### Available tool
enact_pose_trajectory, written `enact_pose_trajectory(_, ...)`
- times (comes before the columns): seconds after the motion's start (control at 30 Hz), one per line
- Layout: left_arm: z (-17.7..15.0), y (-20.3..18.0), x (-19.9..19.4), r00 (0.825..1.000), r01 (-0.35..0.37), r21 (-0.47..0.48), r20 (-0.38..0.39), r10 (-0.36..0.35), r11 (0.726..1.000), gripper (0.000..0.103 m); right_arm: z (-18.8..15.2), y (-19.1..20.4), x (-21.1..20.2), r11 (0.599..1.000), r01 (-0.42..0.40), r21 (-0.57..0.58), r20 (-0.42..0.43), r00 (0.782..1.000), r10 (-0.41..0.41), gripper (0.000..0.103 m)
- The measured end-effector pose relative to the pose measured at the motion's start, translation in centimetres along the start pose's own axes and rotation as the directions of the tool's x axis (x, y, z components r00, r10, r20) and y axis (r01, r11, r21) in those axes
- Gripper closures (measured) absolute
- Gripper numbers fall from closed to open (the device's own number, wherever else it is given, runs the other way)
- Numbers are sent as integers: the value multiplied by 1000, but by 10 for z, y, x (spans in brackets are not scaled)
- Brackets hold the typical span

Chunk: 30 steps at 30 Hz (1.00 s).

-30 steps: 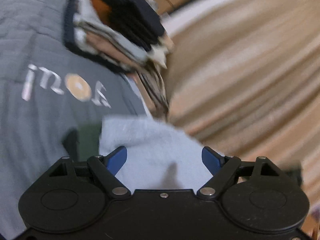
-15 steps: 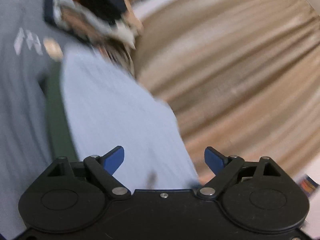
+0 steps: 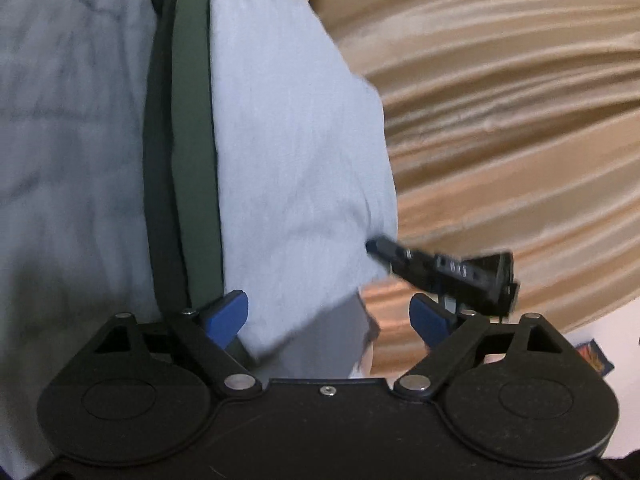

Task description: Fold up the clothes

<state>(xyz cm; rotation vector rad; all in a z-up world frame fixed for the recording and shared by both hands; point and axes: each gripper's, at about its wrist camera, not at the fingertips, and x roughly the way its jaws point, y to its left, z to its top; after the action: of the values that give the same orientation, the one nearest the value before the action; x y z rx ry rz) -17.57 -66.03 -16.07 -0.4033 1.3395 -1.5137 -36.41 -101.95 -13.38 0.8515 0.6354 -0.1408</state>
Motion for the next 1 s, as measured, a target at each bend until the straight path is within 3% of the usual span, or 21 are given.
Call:
enact_pose_trajectory(0.07, 2, -6, -4, 999, 21, 17, 40, -22, 1000, 15, -4, 2, -3, 1000, 12, -16, -19, 1000, -13, 93)
enact_pose_trajectory(0.13, 12, -10, -3, 993, 91, 1, 78, -91, 996, 13, -5, 1, -5, 1000, 17, -18, -25, 1000, -18, 93)
enact_pose_trajectory(0.27, 24, -13, 16, 991, 125, -9, 58, -124, 992, 12, -7, -2, -10, 1000, 20, -2, -24, 1000, -20, 93)
enact_pose_trajectory(0.43, 13, 14, 43, 998, 48, -47, -25, -49, 998, 13, -10, -4, -11, 1000, 26, 8, -18, 999, -26, 93)
enact_pose_trajectory(0.57, 10, 13, 32, 999, 34, -53, -26, -36, 998, 13, -12, -6, -14, 999, 25, 23, -4, 1000, -25, 93)
enact_pose_trajectory(0.67, 10, 0, 14, 1000, -23, -10, 2, 23, 1000, 11, -15, 0, -24, 999, 38, 38, 48, 998, -40, 90)
enact_pose_trajectory(0.73, 10, -12, 4, 995, -86, 47, 60, 83, 995, 4, -20, 9, -33, 998, 53, 35, 105, 993, -56, 85)
enact_pose_trajectory(0.87, 5, -54, -7, 955, -254, 158, 195, 222, 954, 0, -32, 36, -50, 992, 127, -2, 187, 974, -125, 66)
enact_pose_trajectory(1.0, -3, -90, -13, 883, -443, 278, 298, 362, 852, 0, -43, 65, -59, 980, 182, -77, 223, 961, -161, 46)
